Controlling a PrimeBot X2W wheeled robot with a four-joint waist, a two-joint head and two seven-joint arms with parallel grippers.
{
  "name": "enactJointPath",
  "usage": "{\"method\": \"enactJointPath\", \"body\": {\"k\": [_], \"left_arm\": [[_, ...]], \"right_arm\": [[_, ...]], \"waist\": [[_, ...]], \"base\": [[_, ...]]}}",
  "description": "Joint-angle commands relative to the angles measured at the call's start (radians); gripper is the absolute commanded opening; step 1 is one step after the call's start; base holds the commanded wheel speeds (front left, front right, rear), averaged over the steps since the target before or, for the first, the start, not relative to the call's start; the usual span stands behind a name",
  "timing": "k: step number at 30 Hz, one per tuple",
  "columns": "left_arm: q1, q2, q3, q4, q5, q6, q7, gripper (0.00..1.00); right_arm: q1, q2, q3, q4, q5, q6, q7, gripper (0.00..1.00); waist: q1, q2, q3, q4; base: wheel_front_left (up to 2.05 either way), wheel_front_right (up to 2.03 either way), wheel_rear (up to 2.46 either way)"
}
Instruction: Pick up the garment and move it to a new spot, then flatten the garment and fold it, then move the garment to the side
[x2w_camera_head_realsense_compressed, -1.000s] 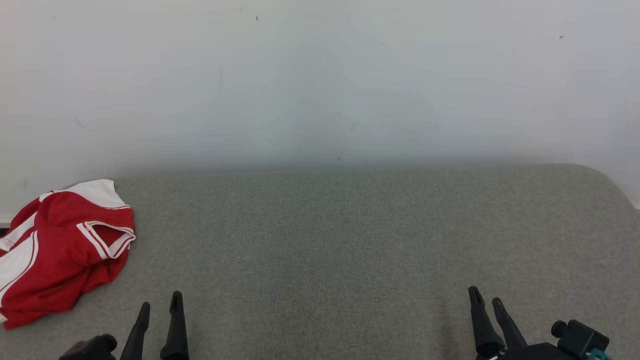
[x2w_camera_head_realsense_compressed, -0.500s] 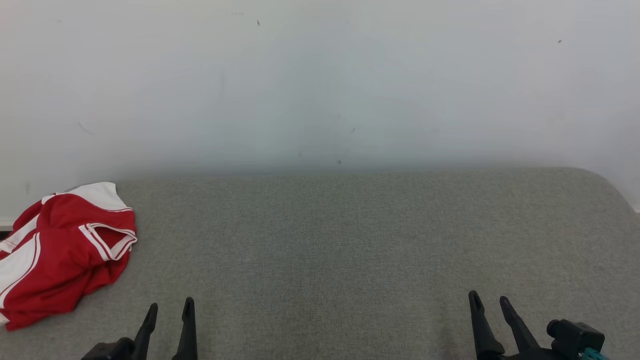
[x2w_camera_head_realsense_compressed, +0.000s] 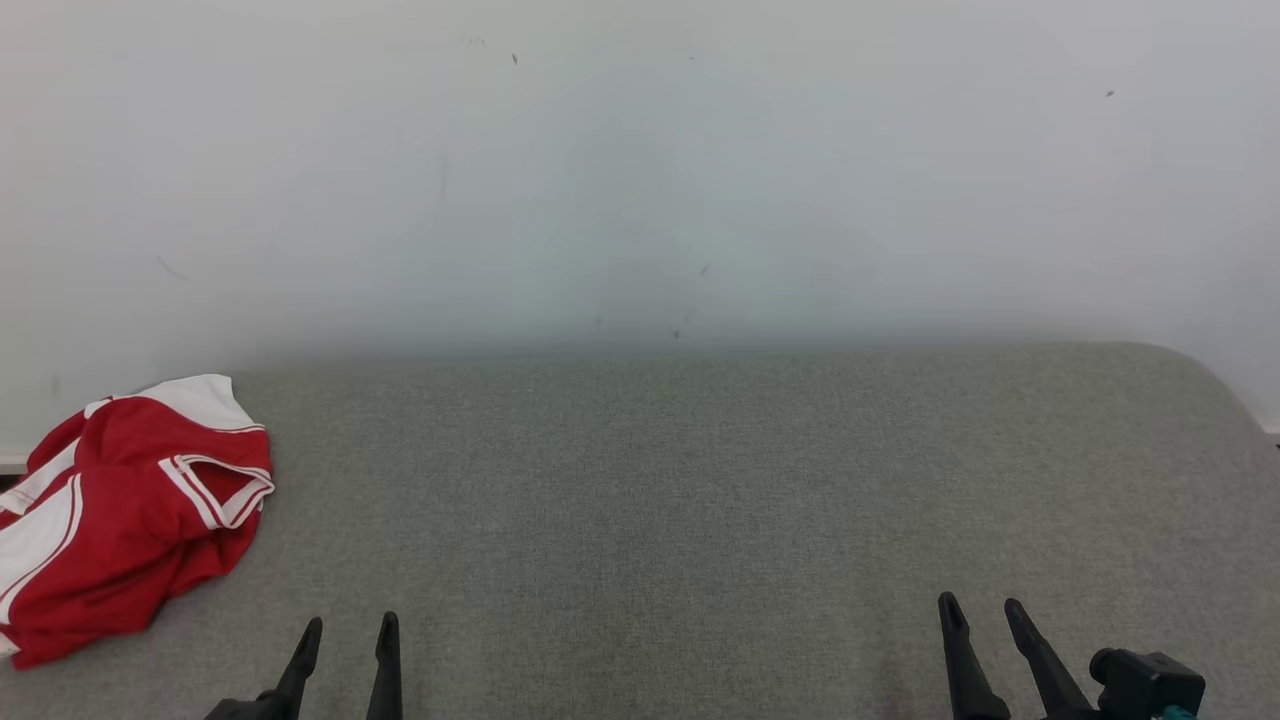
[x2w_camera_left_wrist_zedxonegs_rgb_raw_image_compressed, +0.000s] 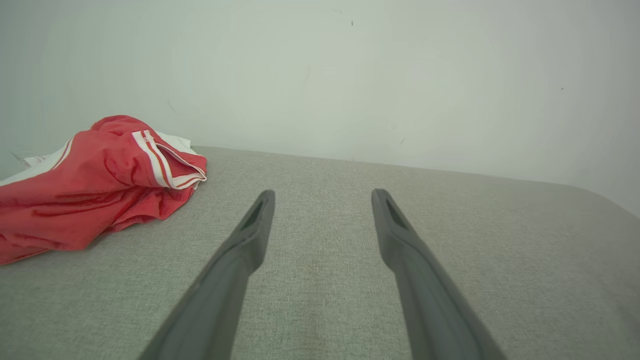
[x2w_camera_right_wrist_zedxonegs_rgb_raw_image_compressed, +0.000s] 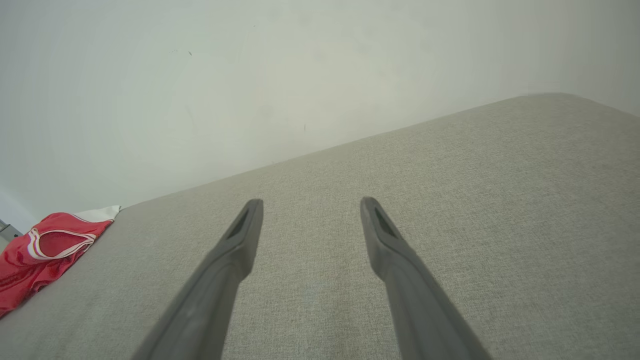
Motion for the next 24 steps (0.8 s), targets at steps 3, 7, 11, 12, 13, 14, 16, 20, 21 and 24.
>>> {"method": "enactJointPath", "body": {"k": [3,7,11,12,13,14,16,20,21,24], "left_arm": [[0.016,0.002,-0.003,0.002,0.045,0.001,-0.015,1.0],[0.019,0.003,-0.006,0.002,0.078,0.001,-0.023,1.0],[0.023,0.004,-0.008,0.005,0.107,0.0,-0.03,1.0],[0.025,0.004,-0.009,0.006,0.114,-0.001,-0.033,1.0],[0.027,0.004,-0.009,0.007,0.122,-0.001,-0.036,1.0],[0.029,0.004,-0.009,0.008,0.129,-0.001,-0.037,1.0],[0.03,0.004,-0.01,0.009,0.143,-0.001,-0.04,1.0],[0.037,0.001,-0.005,0.004,0.166,-0.002,-0.049,1.0],[0.041,0.001,-0.004,0.003,0.17,-0.002,-0.05,1.0],[0.045,0.002,-0.002,0.002,0.183,-0.003,-0.054,1.0]], "right_arm": [[0.016,-0.004,-0.001,-0.011,-0.031,0.005,-0.009,1.0],[0.02,-0.004,0.0,-0.014,-0.054,0.005,-0.014,1.0],[0.027,-0.004,0.005,-0.015,-0.075,0.004,-0.019,1.0],[0.029,-0.005,0.006,-0.015,-0.08,0.004,-0.021,1.0],[0.031,-0.004,0.007,-0.016,-0.086,0.004,-0.022,1.0],[0.032,-0.004,0.008,-0.016,-0.092,0.004,-0.024,1.0],[0.035,-0.005,0.011,-0.017,-0.104,0.005,-0.027,1.0],[0.041,-0.005,0.018,-0.019,-0.124,0.005,-0.03,1.0],[0.043,-0.004,0.02,-0.02,-0.13,0.005,-0.031,1.0],[0.044,-0.005,0.022,-0.021,-0.14,0.005,-0.035,1.0]], "waist": [[0.0,0.0,-0.006,-0.001],[0.0,0.0,-0.011,0.0],[0.0,0.0,-0.017,0.001],[0.0,0.0,-0.019,0.001],[0.0,0.0,-0.02,0.002],[0.0,0.0,-0.022,0.002],[0.0,0.0,-0.025,0.003],[0.0,0.0,-0.03,0.005],[0.0,0.0,-0.031,0.005],[0.0,0.0,-0.033,0.006]], "base": [[0.0,0.0,0.0],[0.0,0.0,0.0],[0.0,0.0,0.0],[0.0,0.0,0.0],[0.0,0.0,0.0],[0.0,0.0,0.0],[0.0,0.0,0.0],[0.0,0.0,0.0],[0.0,0.0,0.0],[0.0,0.0,0.0]]}}
